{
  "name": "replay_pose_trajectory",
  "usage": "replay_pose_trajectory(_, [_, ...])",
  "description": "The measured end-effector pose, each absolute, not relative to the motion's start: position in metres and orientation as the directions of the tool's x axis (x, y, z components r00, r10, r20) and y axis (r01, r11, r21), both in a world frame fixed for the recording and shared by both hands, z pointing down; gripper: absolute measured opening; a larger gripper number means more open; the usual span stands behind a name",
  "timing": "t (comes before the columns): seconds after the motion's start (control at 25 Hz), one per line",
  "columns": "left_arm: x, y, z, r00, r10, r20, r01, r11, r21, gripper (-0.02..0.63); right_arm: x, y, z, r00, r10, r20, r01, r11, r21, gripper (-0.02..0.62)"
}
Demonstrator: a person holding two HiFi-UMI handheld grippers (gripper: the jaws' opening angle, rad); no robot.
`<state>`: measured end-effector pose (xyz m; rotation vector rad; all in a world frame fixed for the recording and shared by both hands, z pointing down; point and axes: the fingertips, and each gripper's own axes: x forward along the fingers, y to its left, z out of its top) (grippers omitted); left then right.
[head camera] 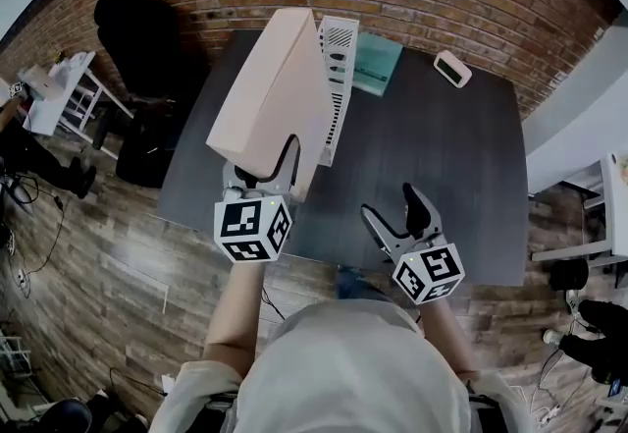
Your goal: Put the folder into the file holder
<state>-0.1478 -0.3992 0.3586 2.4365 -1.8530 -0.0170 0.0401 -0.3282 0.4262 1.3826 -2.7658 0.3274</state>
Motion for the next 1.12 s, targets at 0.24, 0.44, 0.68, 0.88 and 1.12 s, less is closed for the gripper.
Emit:
replay_pose_trajectory(0.24, [-0.140, -0.434, 0.356, 0.259, -0.965, 0.044, -0.965, -0.256, 0.063, 0.270, 0.048, -0.360, 0.427, -0.608, -0.784, 0.127, -0.792, 0.585, -0.177, 0.380])
replay_pose_trajectory(0.44, [-0.130, -0.458, 0.353, 0.257, -0.965, 0.043, -0.965, -0.254, 0.063, 0.270, 0.058, -0.383, 0.428, -0.607, -0.785, 0.126, -0.792, 0.582, -0.186, 0.380])
replay_pose_trajectory(0.68, [-0.119, -0.479, 0.351, 0.256, -0.966, 0.035, -0.966, -0.254, 0.042, 0.270, 0.061, -0.400, 0.430, -0.616, -0.778, 0.123, -0.784, 0.589, -0.196, 0.380])
replay_pose_trajectory(0.88, [-0.112, -0.500, 0.349, 0.254, -0.967, 0.022, -0.967, -0.253, 0.030, 0.270, 0.067, -0.410, 0.433, -0.616, -0.777, 0.130, -0.784, 0.588, -0.200, 0.380])
replay_pose_trajectory(1.12, [-0.103, -0.527, 0.345, 0.250, -0.968, 0.005, -0.968, -0.249, 0.024, 0.270, 0.073, -0.423, 0.439, -0.616, -0.775, 0.143, -0.784, 0.585, -0.206, 0.380])
